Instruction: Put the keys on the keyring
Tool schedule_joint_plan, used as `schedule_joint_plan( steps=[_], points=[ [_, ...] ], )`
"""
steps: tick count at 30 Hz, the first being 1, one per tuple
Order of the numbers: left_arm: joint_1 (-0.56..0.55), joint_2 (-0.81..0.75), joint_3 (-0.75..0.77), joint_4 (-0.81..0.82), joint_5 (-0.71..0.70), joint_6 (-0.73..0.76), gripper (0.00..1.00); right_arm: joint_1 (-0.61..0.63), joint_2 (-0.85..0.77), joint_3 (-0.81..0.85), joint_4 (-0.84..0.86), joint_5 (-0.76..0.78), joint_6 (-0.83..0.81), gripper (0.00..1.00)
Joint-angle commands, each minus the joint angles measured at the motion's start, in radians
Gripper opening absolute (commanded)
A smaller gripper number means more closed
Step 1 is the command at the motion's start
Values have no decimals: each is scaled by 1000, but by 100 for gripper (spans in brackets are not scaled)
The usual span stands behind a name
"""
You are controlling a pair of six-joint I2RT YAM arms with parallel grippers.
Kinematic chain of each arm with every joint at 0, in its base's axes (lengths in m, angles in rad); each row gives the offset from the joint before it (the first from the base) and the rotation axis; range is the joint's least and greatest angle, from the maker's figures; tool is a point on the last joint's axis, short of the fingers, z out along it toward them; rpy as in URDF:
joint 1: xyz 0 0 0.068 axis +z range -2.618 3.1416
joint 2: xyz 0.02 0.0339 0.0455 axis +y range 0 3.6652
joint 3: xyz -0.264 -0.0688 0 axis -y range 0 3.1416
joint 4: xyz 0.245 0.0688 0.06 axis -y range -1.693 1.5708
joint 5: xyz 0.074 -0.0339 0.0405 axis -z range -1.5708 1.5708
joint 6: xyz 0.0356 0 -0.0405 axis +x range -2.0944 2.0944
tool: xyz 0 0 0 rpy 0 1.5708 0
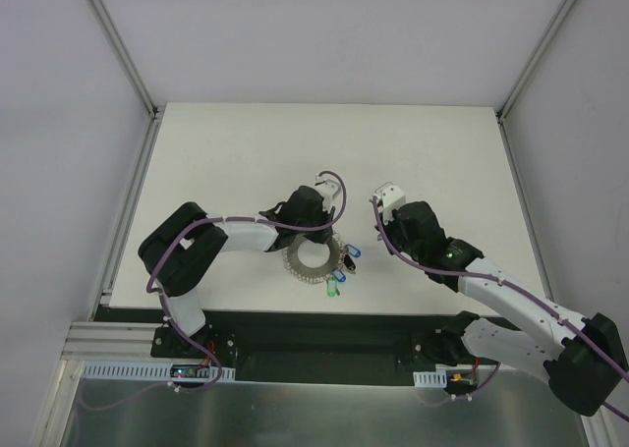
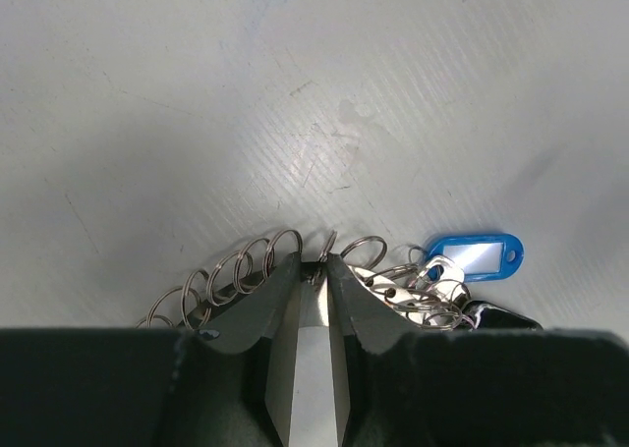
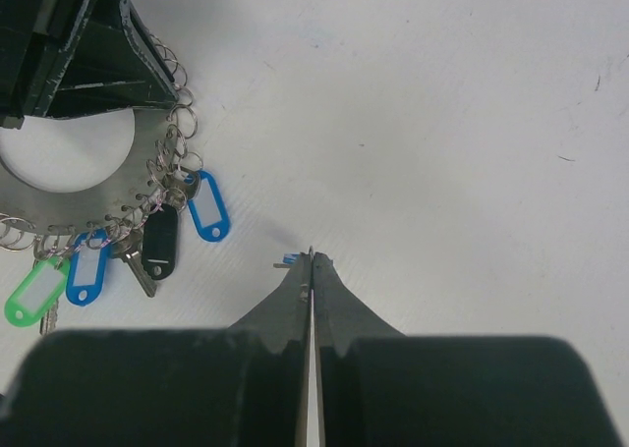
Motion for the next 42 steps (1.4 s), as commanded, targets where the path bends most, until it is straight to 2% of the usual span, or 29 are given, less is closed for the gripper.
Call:
schedule_joint_plan(
  steps=[1, 3, 8, 10, 14, 16, 20, 27, 33, 42],
  points=[
    [11, 4, -5, 60, 14, -21, 16, -4, 1, 51, 3, -8, 8, 1],
    [11, 13, 2, 60, 19, -21, 14, -3, 4, 52, 3, -9, 8, 1],
    [11, 8, -7, 60, 27, -18, 2, -3, 7, 52, 1, -10, 6, 1],
    [11, -8, -14, 56, 27, -12, 2, -3, 7, 52, 1, -13, 6, 1],
    [11, -19, -19, 37, 39, -4, 12, -3, 8, 52, 1, -16, 6, 1],
    [11, -12, -16, 37, 45, -6, 11, -3, 7, 54, 1, -16, 6, 1],
    [10, 2, -8, 37, 57, 5, 0, -6, 10, 54, 1, -15, 5, 1],
    [11, -143, -50, 45, 105, 151, 0, -3, -18, 48, 12, -50, -6, 1],
    [13, -324, -120, 62, 270, 351, 0, -1, -105, 25, 43, -159, -32, 1],
    [13, -562, -175, -47, 606, 603, 0, 45, -263, -18, 69, -412, -126, 1]
  ],
)
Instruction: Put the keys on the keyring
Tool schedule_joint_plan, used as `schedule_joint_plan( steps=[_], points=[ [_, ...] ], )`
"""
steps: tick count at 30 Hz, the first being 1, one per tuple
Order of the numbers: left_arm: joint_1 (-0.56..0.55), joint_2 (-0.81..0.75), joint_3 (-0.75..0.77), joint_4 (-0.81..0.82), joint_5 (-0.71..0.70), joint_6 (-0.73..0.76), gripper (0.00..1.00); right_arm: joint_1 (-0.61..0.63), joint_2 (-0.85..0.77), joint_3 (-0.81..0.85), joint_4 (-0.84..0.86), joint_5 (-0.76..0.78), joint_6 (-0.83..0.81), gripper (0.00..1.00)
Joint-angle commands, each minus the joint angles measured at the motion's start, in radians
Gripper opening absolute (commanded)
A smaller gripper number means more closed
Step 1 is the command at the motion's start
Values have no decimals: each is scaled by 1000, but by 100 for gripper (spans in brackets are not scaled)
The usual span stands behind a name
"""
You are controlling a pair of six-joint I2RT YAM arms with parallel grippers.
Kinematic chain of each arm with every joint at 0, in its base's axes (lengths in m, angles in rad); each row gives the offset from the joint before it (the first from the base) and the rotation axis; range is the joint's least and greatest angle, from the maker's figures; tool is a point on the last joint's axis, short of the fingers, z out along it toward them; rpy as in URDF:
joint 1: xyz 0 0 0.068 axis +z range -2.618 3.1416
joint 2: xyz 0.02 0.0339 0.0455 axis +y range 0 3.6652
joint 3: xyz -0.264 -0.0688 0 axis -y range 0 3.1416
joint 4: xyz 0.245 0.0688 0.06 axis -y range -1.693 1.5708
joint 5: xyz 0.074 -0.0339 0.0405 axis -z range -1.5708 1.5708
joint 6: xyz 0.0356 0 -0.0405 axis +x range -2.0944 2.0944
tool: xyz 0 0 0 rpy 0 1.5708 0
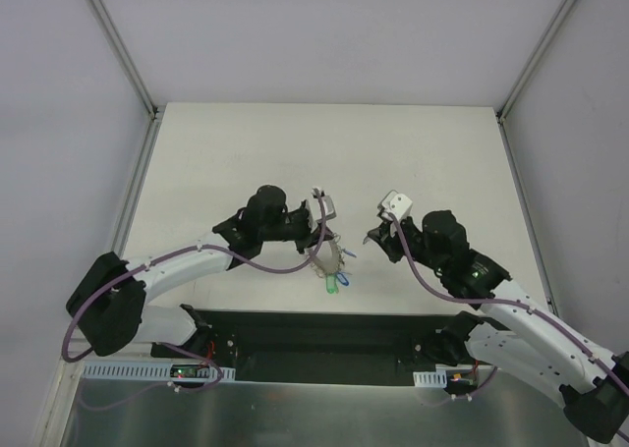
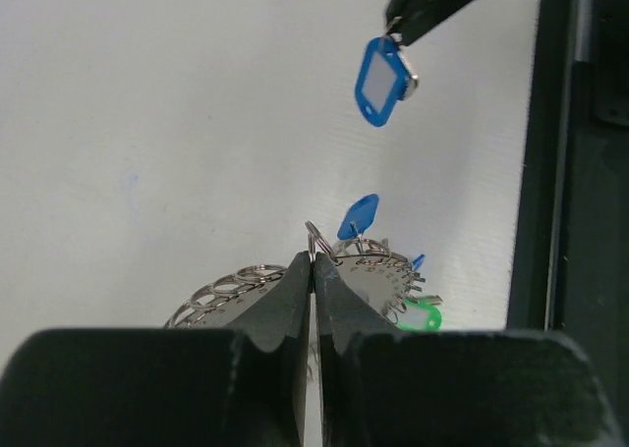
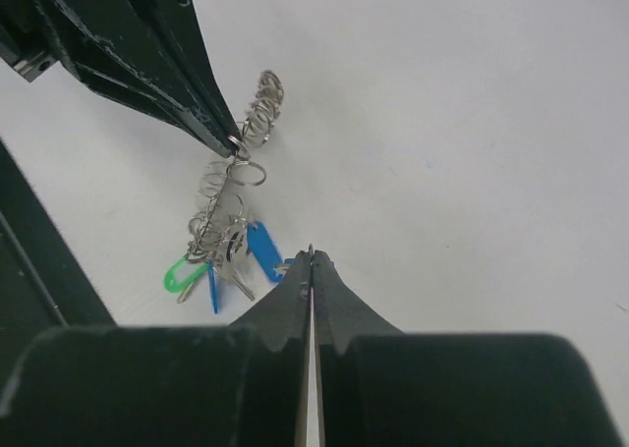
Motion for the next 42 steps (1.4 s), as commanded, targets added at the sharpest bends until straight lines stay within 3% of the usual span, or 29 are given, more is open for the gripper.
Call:
schedule_joint_plan(
  steps=[1, 10, 22, 26, 29, 34, 38, 42],
  points=[
    [6, -134, -45, -33, 223, 184, 0, 26, -57, -18, 44, -171, -65, 1],
    [5, -216, -79, -42, 336, 296, 0, 120, -79, -13, 27, -277, -139, 1],
    [6, -194, -99, -2, 376, 313, 0, 178, -5, -10, 56, -126, -154, 1],
    [6, -203, -59, -119, 207, 252, 0, 178, 4, -10, 59, 14, -133, 1],
    [3, -243, -11, -276, 3, 157, 0, 178, 5, -8, 59, 100, -119, 1],
    [3, -340, 113, -728, -298, 66, 0, 178, 25, 1, 51, 169, -97, 1],
    [2, -384, 157, -939, -377, 52, 0, 178, 39, 7, 44, 175, -90, 1],
    [5, -280, 209, -1002, -383, 74, 0, 178, 42, 7, 39, 178, -87, 1]
  ],
)
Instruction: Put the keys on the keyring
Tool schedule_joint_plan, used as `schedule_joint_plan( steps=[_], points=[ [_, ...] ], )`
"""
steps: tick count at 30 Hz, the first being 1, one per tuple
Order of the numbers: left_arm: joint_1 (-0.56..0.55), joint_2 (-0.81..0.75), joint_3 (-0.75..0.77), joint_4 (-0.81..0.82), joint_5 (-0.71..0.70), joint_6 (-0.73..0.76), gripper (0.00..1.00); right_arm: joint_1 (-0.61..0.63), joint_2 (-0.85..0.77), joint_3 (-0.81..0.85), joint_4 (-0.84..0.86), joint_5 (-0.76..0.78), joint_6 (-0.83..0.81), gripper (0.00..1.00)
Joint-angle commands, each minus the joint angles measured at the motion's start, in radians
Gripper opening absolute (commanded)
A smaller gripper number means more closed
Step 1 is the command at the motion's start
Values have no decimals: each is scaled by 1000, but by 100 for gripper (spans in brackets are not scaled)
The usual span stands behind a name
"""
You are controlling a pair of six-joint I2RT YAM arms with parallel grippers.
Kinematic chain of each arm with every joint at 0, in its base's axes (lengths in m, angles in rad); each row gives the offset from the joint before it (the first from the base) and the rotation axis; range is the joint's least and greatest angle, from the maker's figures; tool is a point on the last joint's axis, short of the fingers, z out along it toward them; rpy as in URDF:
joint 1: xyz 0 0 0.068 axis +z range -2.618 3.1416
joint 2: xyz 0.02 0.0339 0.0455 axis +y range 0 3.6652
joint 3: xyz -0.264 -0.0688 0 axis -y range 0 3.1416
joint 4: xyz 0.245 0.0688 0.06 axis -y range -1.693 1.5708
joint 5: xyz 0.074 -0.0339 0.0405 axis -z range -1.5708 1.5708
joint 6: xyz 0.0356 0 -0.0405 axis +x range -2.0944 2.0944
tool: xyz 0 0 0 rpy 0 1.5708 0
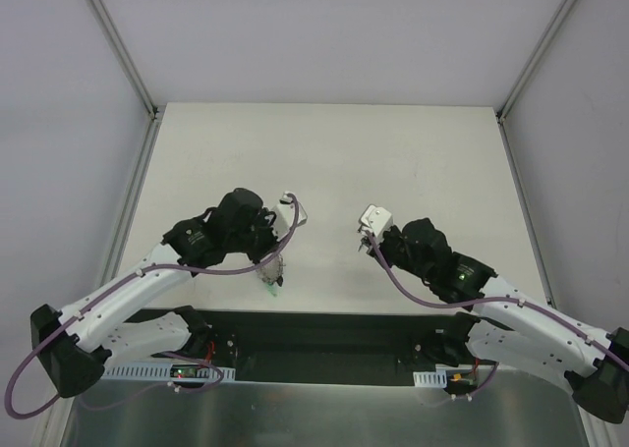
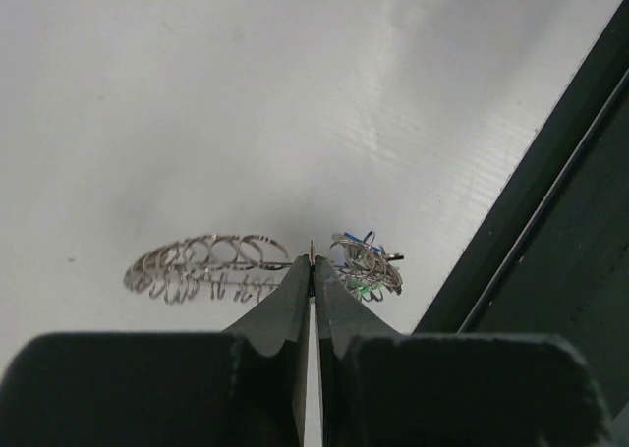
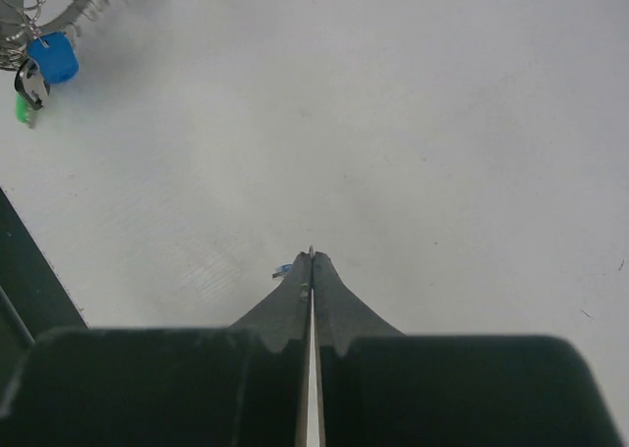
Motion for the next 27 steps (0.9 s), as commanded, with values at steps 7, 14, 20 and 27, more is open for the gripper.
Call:
schedule_joint_plan(
  steps=[7, 14, 20, 27],
  points=[
    [4, 480, 246, -178, -32, 33, 0, 5, 6, 29, 13, 61, 25, 1],
    [4, 857, 435, -176, 7, 53, 0, 5, 20, 30, 10, 93, 25, 1],
    [-1, 990, 533, -158, 36, 66, 0, 5, 37, 32, 8, 109, 25, 1],
    [-7, 1011, 570, -124, 14, 58, 24, 5, 61, 39, 2, 121, 23, 1]
  ],
)
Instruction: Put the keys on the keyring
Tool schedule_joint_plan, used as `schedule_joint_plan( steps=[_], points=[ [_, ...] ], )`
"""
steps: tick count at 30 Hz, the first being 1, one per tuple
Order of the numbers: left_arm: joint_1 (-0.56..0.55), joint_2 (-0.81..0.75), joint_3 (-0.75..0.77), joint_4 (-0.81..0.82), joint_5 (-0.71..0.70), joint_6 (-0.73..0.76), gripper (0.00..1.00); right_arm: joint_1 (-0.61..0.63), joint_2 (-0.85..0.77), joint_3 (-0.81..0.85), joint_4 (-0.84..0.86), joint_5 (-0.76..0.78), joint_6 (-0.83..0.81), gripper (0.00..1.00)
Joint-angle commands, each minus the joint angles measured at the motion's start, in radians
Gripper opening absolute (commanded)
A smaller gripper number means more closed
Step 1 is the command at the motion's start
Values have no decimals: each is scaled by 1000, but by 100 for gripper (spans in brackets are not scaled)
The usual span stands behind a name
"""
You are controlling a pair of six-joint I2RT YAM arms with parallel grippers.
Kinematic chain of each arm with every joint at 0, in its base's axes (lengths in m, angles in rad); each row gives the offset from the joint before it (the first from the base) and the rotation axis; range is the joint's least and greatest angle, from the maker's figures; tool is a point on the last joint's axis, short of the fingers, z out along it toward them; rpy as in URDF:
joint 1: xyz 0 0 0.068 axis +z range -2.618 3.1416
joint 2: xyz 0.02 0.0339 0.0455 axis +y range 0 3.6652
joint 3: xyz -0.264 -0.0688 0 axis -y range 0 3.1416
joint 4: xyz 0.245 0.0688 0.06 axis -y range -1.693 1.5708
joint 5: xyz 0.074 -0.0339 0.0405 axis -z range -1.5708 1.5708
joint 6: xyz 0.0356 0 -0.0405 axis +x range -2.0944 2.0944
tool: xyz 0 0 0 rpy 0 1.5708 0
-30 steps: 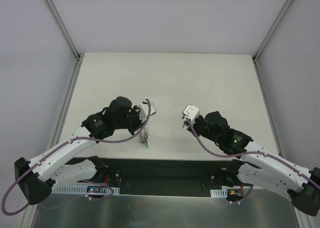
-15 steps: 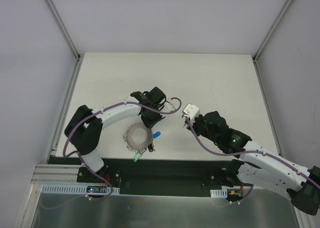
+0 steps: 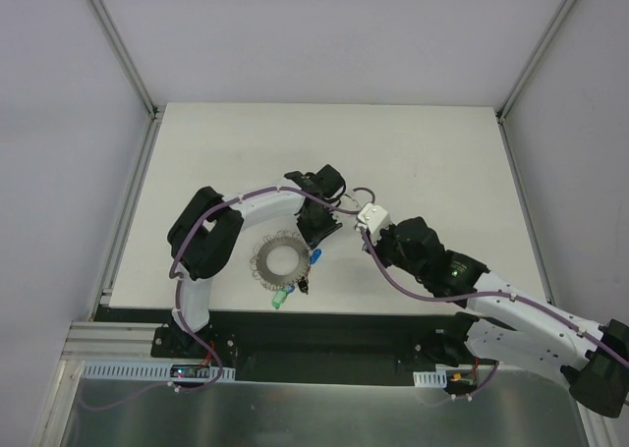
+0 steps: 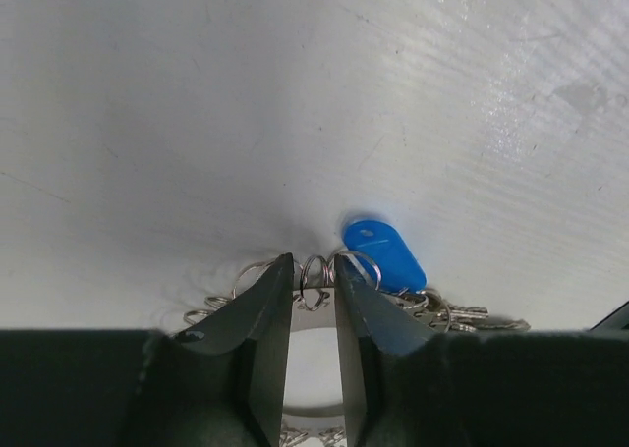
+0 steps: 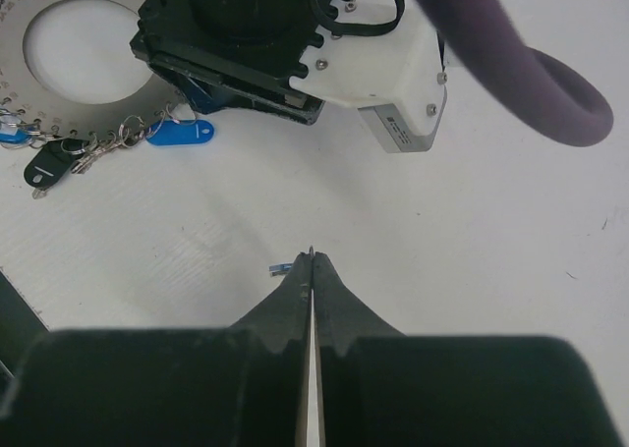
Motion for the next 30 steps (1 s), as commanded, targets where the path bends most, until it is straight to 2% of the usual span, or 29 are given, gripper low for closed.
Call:
schedule_joint_plan(
  steps=[1, 4, 8, 12, 15, 20, 26, 30],
  points=[
    [-6, -7, 31, 18, -4, 1, 26, 5, 10, 39, 10, 30, 12, 1],
    [-6, -49, 13, 65, -35, -30, 31, 4, 16, 41, 10, 30, 12, 1],
    [-6, -164, -111, 180, -87, -102, 33, 4, 25, 42, 10, 30, 12, 1],
    [-5, -366, -308, 431, -204, -288, 35, 4, 33, 44, 10, 28, 14, 1],
    [1, -463, -438, 518, -268, -452, 36, 4, 39, 47, 10, 25, 15, 1],
    [1, -511, -544, 593, -308, -657, 36, 5, 45, 47, 10, 27, 17, 1],
    [1, -460, -564, 615, -301, -771, 29, 2, 42, 47, 10, 32, 18, 1],
    [1, -437, -569, 634, -291, -780, 28, 4, 44, 47, 10, 32, 18, 1]
  ],
)
